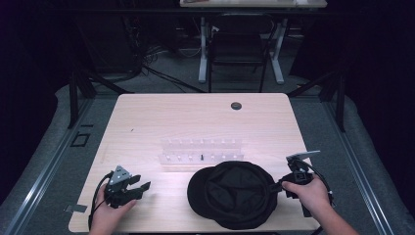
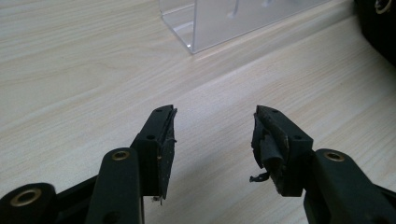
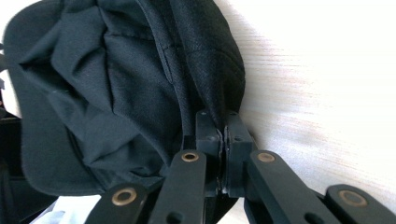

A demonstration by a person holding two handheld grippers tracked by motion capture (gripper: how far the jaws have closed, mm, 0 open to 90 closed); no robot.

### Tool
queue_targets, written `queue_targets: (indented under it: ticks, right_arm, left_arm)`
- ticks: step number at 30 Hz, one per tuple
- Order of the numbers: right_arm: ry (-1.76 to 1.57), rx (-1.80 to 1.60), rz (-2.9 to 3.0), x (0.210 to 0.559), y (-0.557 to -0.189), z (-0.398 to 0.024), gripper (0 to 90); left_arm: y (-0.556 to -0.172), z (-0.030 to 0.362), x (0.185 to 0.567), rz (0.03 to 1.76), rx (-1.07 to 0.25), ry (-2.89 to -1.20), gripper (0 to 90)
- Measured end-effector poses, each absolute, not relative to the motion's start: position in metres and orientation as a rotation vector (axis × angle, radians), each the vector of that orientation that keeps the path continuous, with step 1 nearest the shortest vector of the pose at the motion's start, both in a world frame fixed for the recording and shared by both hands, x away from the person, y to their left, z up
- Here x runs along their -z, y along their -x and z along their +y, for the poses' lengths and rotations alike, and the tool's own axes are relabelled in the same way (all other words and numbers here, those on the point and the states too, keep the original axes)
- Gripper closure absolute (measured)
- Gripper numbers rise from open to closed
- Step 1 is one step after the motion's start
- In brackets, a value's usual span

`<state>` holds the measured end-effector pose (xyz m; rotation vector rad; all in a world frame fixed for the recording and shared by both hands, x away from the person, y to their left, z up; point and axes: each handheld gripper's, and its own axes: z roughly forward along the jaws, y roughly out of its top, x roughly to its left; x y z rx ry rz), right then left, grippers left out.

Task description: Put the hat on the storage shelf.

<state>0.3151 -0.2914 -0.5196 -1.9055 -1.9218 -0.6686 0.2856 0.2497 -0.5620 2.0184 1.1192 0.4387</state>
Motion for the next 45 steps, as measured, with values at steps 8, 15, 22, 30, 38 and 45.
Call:
queue_targets:
  ticks: [8,15,22,30,38,45]
  right_arm:
    - [1.842,0.669,-1.948,0.499,-0.316,-0.294,87.7]
    - [1.908,0.704,-1.888,0.481,-0.313,-0.289,87.8]
    - [1.867,0.691,-1.866,0.466,-0.314,-0.288,87.8]
    - [1.831,0.717,-1.803,0.451,-0.316,-0.286,87.9]
    - [1.796,0.746,-1.791,0.438,-0.317,-0.286,88.0]
    - [1.747,0.795,-1.760,0.425,-0.318,-0.282,88.1]
  left_arm:
    - [-0.285,0.250,0.562,1.119,-0.439,-2.018,49.0]
    - [-0.285,0.249,0.562,1.120,-0.437,-2.021,49.0]
    - [-0.285,0.249,0.563,1.123,-0.435,-2.021,48.9]
    - [-0.286,0.250,0.563,1.125,-0.430,-2.025,48.9]
    - [-0.286,0.250,0.563,1.127,-0.431,-2.024,48.9]
    - [-0.285,0.250,0.563,1.128,-0.430,-2.024,48.9]
